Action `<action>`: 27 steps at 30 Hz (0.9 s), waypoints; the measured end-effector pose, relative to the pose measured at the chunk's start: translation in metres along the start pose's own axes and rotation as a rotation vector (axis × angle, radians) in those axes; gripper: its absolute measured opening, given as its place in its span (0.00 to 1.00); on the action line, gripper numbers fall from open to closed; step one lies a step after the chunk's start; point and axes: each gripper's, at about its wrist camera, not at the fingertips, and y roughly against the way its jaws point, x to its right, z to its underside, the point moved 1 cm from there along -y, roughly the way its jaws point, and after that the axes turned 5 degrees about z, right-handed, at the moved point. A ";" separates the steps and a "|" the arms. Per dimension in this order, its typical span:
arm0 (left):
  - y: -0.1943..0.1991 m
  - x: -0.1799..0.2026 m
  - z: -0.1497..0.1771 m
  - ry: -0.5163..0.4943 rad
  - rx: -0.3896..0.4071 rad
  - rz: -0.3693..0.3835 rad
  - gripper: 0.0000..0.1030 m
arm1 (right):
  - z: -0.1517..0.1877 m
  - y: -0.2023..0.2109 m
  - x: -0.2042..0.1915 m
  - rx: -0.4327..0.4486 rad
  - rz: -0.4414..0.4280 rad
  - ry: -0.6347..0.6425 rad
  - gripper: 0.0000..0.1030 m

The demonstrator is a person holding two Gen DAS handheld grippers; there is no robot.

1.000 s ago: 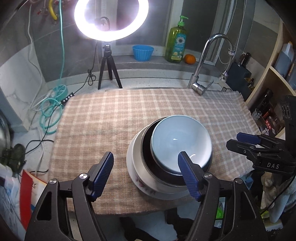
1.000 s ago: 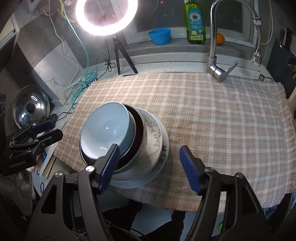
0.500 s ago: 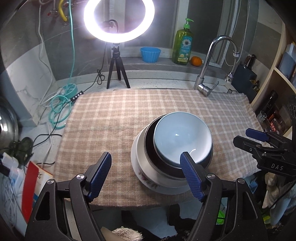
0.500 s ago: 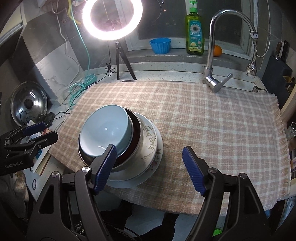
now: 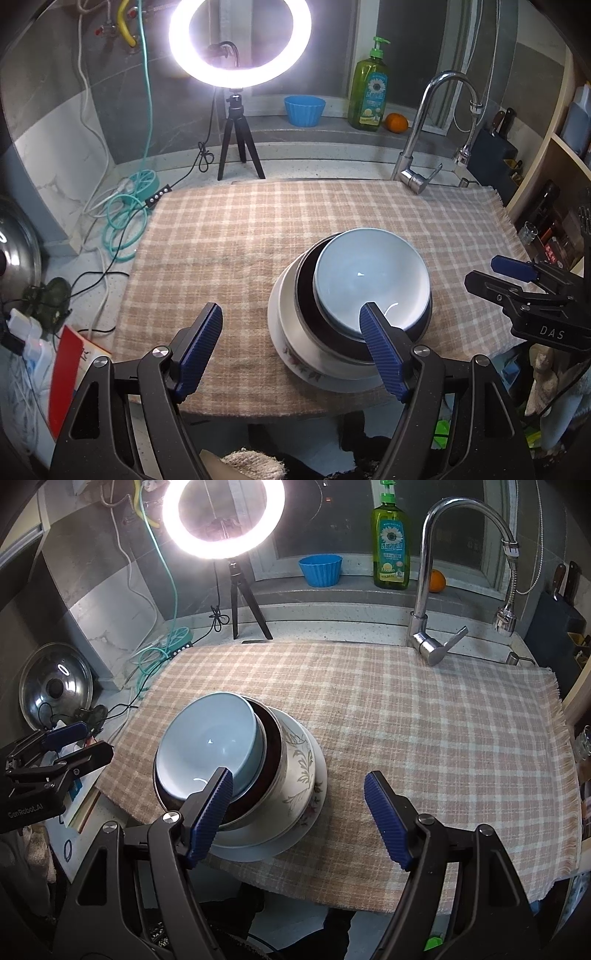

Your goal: Organize plates and bowls

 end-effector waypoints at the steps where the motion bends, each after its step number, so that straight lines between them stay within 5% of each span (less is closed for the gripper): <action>1: 0.000 0.000 0.000 -0.001 0.000 0.001 0.75 | 0.000 0.000 0.000 0.000 0.002 0.000 0.74; 27: 0.000 0.002 -0.002 -0.024 0.022 -0.017 0.75 | 0.001 -0.008 0.001 -0.016 0.011 0.008 0.74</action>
